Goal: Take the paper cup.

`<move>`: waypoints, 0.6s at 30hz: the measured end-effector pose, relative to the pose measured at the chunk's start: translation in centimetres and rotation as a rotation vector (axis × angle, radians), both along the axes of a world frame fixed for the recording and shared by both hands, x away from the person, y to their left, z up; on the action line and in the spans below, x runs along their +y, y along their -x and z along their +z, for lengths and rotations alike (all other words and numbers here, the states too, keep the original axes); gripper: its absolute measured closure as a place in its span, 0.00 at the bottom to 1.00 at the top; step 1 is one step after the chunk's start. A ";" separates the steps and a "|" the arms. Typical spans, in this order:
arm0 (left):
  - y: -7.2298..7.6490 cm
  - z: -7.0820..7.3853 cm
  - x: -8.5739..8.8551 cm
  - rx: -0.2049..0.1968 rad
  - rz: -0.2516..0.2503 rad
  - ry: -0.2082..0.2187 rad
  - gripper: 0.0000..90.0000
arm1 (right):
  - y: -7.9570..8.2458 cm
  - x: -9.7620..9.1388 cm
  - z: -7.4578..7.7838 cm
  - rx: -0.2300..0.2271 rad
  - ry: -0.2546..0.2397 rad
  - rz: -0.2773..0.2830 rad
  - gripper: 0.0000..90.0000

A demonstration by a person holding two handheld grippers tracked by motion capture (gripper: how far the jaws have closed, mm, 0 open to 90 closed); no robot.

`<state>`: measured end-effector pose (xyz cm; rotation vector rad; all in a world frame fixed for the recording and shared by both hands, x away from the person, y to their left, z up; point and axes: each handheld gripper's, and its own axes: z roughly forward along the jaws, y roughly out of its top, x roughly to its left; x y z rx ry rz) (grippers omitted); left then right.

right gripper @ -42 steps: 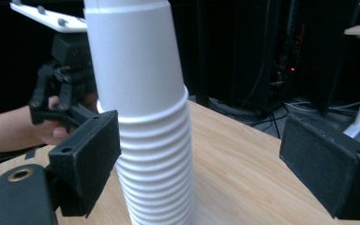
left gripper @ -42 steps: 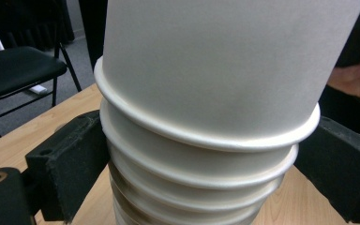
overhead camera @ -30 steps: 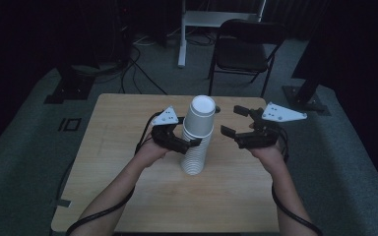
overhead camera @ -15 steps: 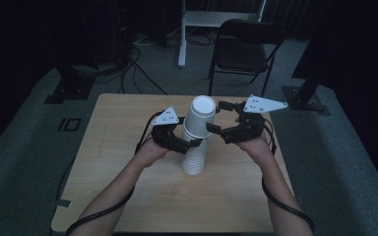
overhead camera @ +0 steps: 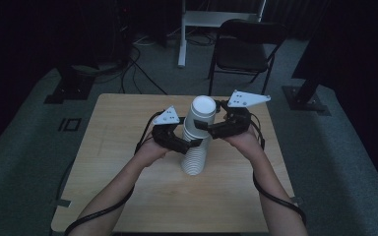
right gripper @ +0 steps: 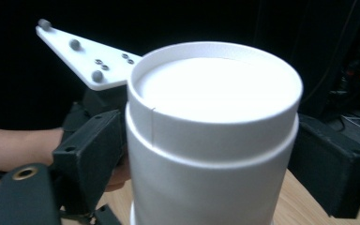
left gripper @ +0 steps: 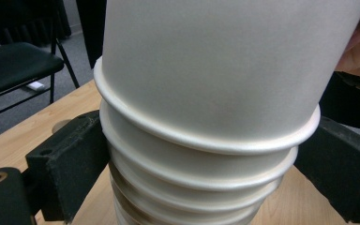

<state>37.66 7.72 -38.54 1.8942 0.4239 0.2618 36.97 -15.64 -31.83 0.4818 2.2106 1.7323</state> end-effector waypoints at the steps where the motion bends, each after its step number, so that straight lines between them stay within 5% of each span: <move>1: 0.0 0.0 0.0 0.000 0.000 0.002 0.07 | -0.1 0.1 0.0 -0.001 0.007 -0.004 0.18; 18: -0.1 -0.1 0.0 0.007 0.009 0.011 0.07 | -0.1 0.4 0.7 -0.002 0.057 -0.031 0.24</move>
